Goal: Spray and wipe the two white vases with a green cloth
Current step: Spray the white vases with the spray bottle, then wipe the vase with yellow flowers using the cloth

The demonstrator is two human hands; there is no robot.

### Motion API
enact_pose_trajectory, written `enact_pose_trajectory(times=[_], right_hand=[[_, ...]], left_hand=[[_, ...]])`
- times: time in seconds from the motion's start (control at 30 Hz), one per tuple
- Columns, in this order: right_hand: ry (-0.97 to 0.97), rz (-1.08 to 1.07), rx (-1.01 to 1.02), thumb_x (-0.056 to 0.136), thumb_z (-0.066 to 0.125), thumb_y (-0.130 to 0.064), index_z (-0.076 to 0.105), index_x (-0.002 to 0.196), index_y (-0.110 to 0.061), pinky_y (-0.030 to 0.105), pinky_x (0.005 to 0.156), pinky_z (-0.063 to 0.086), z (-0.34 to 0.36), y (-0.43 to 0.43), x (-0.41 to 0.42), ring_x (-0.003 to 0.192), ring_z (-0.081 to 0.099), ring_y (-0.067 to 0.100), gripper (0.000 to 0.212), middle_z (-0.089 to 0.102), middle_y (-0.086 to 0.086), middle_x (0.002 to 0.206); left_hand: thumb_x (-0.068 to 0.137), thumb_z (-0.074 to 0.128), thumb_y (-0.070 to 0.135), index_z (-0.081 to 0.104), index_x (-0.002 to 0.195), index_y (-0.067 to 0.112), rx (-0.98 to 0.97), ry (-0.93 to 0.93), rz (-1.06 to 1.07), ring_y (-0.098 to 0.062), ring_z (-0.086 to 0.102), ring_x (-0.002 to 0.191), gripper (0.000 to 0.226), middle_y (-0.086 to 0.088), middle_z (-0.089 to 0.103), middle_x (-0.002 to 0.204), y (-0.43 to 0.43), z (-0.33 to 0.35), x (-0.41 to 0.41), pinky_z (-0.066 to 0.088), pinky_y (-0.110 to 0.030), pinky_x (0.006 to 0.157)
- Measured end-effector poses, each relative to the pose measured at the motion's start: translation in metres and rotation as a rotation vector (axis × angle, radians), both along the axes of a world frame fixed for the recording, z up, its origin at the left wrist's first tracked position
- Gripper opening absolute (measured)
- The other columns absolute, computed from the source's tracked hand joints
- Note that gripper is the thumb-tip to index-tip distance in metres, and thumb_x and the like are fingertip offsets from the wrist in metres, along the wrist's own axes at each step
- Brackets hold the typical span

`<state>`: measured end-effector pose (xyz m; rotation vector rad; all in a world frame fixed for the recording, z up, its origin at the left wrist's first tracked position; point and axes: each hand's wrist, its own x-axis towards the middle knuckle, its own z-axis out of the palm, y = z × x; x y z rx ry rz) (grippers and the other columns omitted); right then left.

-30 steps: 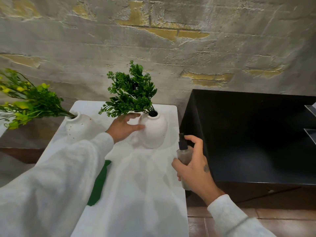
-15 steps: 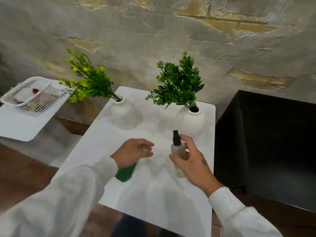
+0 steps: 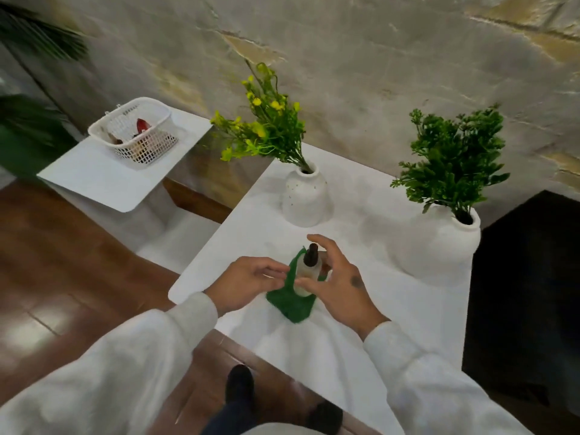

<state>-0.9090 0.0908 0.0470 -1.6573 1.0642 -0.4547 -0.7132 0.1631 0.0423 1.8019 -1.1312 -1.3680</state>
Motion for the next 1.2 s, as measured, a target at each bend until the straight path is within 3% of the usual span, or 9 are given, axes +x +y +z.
enact_pose_trajectory(times=[0.13,0.27,0.43,0.67,0.83,0.97,1.07,1.13,1.2], right_hand=[[0.033,0.018,-0.004,0.077,0.083,-0.022,0.05,0.126,-0.048,0.025,0.095,0.049,-0.012,0.011,0.049,0.108,0.058,0.01,0.064,0.062,-0.005,0.117],[0.089,0.06,-0.054,0.079,0.081,-0.022,0.059,0.113,-0.032,0.029,0.079,0.055,-0.024,0.021,0.083,0.088,0.063,0.017,0.042,0.067,-0.002,0.1],[0.086,0.075,-0.061,0.081,0.08,-0.015,0.06,0.108,-0.022,0.012,0.064,0.045,-0.033,0.031,0.107,0.067,0.054,0.0,0.034,0.063,-0.01,0.084],[0.118,0.01,-0.059,0.082,0.079,-0.018,0.06,0.105,-0.024,0.024,0.068,0.053,-0.046,0.041,0.126,0.07,0.057,0.006,0.03,0.066,-0.004,0.09],[0.14,-0.034,-0.075,0.084,0.078,-0.017,0.061,0.105,-0.024,0.014,0.064,0.048,-0.049,0.045,0.129,0.067,0.054,-0.002,0.028,0.064,-0.007,0.088],[0.144,-0.033,-0.032,0.083,0.076,-0.013,0.06,0.124,-0.027,0.023,0.074,0.057,-0.049,0.046,0.127,0.074,0.057,-0.003,0.046,0.064,-0.007,0.107],[0.219,-0.04,0.002,0.084,0.071,-0.008,0.049,0.137,-0.039,0.014,0.071,0.055,-0.042,0.04,0.118,0.079,0.057,-0.001,0.065,0.056,-0.011,0.119],[0.254,-0.104,0.014,0.088,0.065,-0.006,0.047,0.139,-0.038,0.008,0.067,0.05,-0.036,0.034,0.108,0.078,0.055,0.002,0.062,0.053,-0.012,0.118],[0.268,-0.223,0.01,0.091,0.061,-0.005,0.05,0.137,-0.033,0.007,0.073,0.046,-0.03,0.025,0.095,0.082,0.056,0.005,0.055,0.054,-0.01,0.12]], left_hand=[[0.089,0.067,0.021,0.07,0.112,0.033,0.029,-0.017,-0.006,-0.009,0.065,0.104,0.026,0.016,0.072,0.105,0.013,-0.01,0.045,0.048,-0.026,0.096],[0.09,0.064,0.016,0.07,0.11,0.036,0.044,0.031,0.013,-0.011,0.066,0.103,0.028,0.014,0.072,0.106,0.024,-0.018,0.072,0.051,-0.027,0.091],[0.091,0.063,0.015,0.068,0.117,0.03,0.045,0.01,-0.003,-0.01,0.067,0.101,0.03,0.011,0.071,0.109,0.029,-0.024,0.093,0.052,-0.021,0.085],[0.089,0.067,0.022,0.068,0.116,0.032,0.066,-0.032,-0.055,-0.005,0.063,0.101,0.029,0.014,0.07,0.109,0.027,-0.034,0.11,0.05,-0.02,0.085],[0.09,0.066,0.022,0.069,0.115,0.028,0.068,-0.02,-0.078,-0.009,0.063,0.1,0.026,0.011,0.07,0.108,0.022,-0.035,0.113,0.048,-0.019,0.083],[0.091,0.064,0.022,0.069,0.112,0.029,0.062,-0.06,-0.131,-0.01,0.063,0.1,0.023,0.01,0.069,0.107,0.014,-0.035,0.116,0.049,-0.025,0.088],[0.09,0.065,0.023,0.069,0.113,0.027,0.015,-0.095,-0.173,-0.005,0.063,0.099,0.024,0.008,0.069,0.11,0.002,-0.031,0.122,0.05,-0.022,0.089],[0.089,0.067,0.025,0.07,0.112,0.028,-0.007,-0.081,-0.151,-0.005,0.066,0.096,0.023,0.007,0.07,0.109,-0.009,-0.024,0.126,0.051,-0.022,0.089],[0.088,0.069,0.025,0.071,0.109,0.029,-0.047,-0.071,-0.131,-0.006,0.068,0.094,0.021,0.008,0.071,0.105,-0.023,-0.014,0.128,0.052,-0.027,0.093]])
